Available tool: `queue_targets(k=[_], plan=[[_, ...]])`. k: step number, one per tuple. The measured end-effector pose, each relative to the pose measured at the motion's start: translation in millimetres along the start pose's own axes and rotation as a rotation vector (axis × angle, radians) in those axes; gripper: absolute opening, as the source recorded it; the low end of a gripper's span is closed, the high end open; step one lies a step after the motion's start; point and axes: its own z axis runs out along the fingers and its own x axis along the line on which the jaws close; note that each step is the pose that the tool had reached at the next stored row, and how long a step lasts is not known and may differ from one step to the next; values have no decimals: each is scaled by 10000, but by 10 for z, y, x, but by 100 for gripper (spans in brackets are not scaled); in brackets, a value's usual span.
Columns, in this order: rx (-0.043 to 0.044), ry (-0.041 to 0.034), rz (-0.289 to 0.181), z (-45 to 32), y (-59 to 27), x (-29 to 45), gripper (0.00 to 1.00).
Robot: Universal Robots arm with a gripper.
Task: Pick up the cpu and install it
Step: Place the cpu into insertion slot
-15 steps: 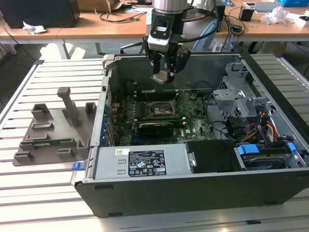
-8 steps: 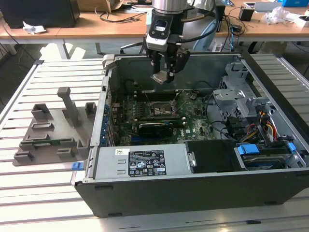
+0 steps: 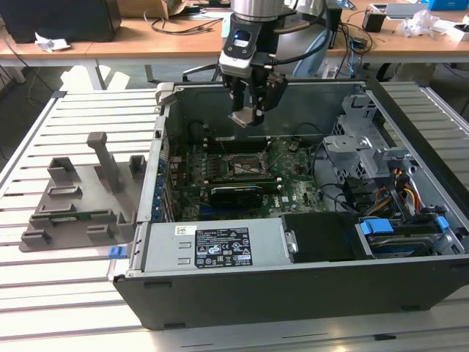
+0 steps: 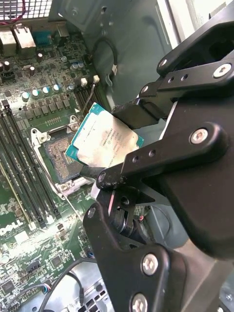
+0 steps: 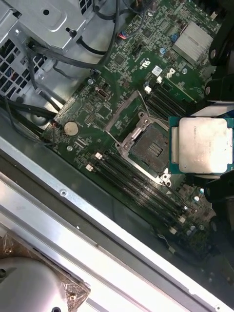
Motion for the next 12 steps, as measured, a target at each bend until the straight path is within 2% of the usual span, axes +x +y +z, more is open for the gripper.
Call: queue_targets(k=[12], plan=[[-3,36,797,0,0,0,55]])
